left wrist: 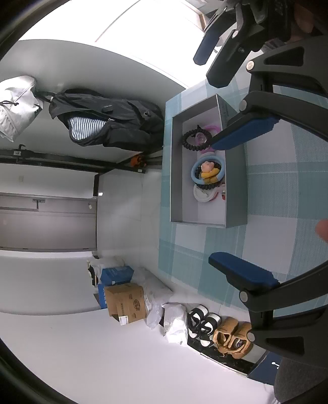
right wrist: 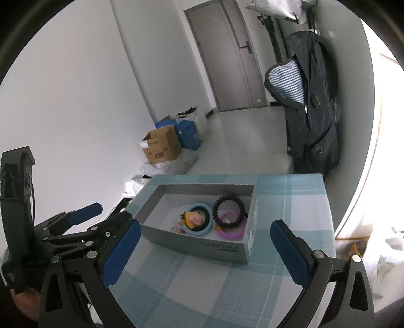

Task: Organize jewelry

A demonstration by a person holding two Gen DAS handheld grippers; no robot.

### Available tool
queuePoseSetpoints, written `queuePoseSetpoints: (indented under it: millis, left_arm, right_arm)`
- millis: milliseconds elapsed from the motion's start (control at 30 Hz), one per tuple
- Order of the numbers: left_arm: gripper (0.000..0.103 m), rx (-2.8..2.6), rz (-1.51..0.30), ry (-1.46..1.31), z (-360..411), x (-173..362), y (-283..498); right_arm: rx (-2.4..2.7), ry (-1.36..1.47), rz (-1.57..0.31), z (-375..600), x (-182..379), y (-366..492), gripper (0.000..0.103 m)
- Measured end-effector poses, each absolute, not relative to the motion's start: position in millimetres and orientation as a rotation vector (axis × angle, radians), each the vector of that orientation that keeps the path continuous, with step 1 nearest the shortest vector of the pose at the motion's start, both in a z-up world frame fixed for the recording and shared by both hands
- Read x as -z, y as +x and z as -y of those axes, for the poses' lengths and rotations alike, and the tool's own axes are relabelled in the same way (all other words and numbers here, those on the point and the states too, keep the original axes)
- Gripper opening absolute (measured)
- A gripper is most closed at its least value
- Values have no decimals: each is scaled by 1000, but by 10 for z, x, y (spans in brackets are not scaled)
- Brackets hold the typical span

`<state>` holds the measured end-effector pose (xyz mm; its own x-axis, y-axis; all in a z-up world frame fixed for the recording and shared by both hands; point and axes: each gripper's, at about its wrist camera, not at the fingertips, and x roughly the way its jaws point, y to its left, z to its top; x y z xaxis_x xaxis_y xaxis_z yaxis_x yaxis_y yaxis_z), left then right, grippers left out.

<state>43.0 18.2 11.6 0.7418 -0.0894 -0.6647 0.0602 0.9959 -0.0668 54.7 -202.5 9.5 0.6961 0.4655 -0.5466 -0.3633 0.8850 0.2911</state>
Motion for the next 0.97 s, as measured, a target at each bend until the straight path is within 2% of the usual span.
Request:
queuePoseSetpoints:
  millis: [967]
  left_arm:
    - [80,110,-752,-90,-284,-61,460]
  right_arm:
    - [-457,161,-672,2019,-46,572,103]
